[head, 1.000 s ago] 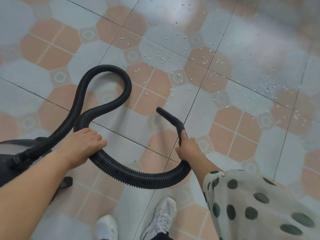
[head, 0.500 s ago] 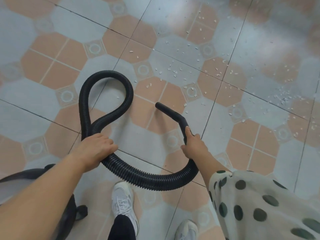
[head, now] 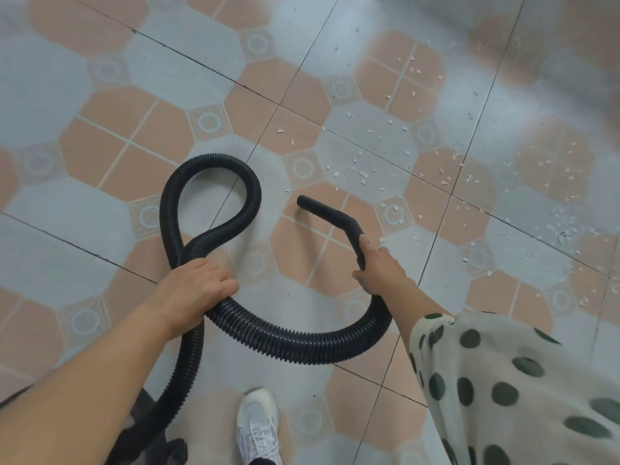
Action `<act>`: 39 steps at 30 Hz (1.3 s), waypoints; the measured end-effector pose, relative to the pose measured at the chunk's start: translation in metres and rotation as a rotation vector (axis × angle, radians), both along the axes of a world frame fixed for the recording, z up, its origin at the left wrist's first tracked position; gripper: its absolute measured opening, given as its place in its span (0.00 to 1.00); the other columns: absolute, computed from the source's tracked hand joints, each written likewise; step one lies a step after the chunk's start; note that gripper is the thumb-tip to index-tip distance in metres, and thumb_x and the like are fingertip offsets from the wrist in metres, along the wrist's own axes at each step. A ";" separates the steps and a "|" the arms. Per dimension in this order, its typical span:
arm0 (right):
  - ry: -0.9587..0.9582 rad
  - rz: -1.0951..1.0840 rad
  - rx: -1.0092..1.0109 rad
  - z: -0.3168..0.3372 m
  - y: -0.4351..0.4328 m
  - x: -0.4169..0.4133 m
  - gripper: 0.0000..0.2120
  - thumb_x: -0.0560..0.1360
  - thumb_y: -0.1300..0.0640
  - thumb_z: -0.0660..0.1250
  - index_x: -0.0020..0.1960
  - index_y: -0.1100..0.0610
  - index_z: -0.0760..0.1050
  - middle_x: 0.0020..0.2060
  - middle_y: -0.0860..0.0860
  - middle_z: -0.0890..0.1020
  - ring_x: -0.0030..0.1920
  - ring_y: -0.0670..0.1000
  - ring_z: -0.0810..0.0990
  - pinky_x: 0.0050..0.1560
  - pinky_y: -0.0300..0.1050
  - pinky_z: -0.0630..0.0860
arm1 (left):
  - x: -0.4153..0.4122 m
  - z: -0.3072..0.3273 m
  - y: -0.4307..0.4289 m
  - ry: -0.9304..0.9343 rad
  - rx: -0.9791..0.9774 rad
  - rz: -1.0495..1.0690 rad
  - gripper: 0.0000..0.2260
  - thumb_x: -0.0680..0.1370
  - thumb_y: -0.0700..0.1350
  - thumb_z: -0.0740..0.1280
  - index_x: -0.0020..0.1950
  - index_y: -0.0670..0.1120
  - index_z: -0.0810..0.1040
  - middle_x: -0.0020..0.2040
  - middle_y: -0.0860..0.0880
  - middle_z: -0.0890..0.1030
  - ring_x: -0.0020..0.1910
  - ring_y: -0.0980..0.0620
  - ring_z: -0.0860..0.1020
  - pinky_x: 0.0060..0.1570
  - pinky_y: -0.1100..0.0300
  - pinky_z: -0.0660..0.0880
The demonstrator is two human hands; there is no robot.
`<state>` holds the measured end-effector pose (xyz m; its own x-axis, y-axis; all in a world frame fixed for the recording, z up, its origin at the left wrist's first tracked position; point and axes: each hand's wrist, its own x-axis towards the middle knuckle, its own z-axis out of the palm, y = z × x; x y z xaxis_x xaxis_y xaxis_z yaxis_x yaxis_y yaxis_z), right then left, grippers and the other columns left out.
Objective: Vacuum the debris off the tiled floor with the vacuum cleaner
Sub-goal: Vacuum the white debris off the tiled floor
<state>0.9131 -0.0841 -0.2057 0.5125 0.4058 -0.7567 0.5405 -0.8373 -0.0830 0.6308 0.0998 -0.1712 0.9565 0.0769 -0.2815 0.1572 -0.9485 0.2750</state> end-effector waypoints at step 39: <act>-0.020 -0.459 -0.194 0.015 -0.206 -0.024 0.36 0.80 0.57 0.59 0.80 0.47 0.41 0.67 0.60 0.65 0.52 0.59 0.76 0.49 0.50 0.76 | 0.069 -0.003 -0.095 0.169 -0.075 -0.286 0.20 0.59 0.32 0.74 0.36 0.52 0.69 0.32 0.56 0.71 0.33 0.53 0.74 0.39 0.64 0.67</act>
<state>0.8887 -0.2900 -0.1906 0.6205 -0.0118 -0.7841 0.1128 -0.9881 0.1042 0.6996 0.0051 -0.1741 0.8759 -0.2145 -0.4323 -0.0630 -0.9390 0.3382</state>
